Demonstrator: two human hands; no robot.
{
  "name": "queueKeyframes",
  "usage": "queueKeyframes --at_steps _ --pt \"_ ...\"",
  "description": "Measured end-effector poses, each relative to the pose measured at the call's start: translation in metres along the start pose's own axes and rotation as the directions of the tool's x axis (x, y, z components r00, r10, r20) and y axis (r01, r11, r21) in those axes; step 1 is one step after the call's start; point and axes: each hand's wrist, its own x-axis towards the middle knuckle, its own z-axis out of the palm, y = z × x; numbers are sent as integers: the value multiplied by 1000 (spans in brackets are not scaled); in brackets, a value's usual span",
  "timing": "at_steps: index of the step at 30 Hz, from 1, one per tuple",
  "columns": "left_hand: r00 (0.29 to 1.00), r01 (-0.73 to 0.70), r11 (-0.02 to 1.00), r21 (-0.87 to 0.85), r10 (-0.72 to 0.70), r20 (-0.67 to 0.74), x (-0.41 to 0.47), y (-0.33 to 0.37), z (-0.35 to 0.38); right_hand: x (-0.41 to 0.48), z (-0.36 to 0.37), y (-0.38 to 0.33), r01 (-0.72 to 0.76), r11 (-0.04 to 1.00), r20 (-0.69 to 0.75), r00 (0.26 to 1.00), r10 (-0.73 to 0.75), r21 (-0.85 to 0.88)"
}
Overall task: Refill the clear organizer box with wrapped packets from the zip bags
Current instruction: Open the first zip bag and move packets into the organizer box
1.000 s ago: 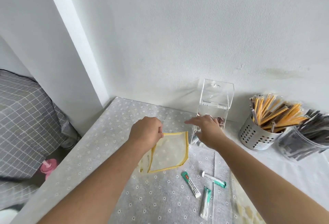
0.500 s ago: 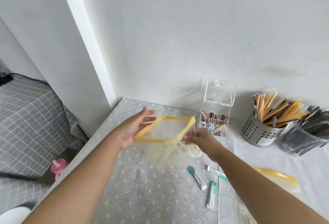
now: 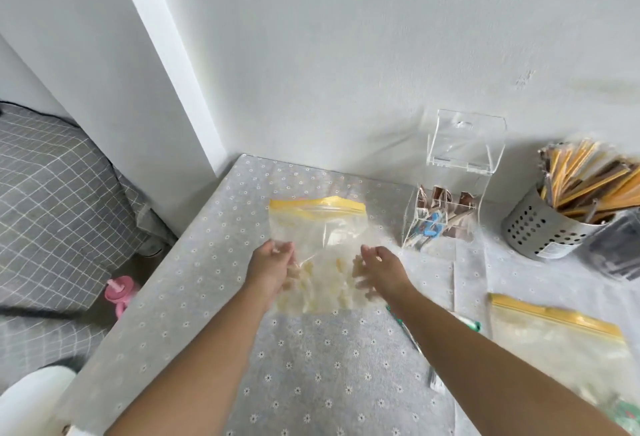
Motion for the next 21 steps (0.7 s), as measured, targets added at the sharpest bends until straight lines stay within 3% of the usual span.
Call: queueKeyframes --at_steps 3,6,8,11,14,15,17,19,21 --pt "988 -58 943 329 102 -119 24 -13 4 15 18 19 -41 999 -47 998 40 -14" --pt "968 -76 799 597 202 -147 46 -23 2 36 28 24 2 939 -185 980 -70 -343" --pt "968 -90 775 626 216 -129 59 -28 0 46 32 23 9 880 -206 971 -121 -475" --pt "959 -70 803 591 218 -183 67 -29 1 48 37 19 -10 861 -235 964 -127 -508" --pt "864 -136 695 706 432 -258 55 -31 4 41 41 19 62 722 -316 871 -377 -690" --pt "813 -202 614 763 539 -219 48 -33 7 37 43 18 102 644 -286 836 -469 -758" --pt "768 -357 474 805 639 -36 38 -43 17 37 49 16 244 476 -64 838 -542 -845" --pt "827 -426 488 762 551 109 39 -53 29 44 59 17 373 421 157 872 -464 -827" --pt "891 -382 544 747 430 143 50 -59 35 56 65 18 377 469 240 914 -326 -799"
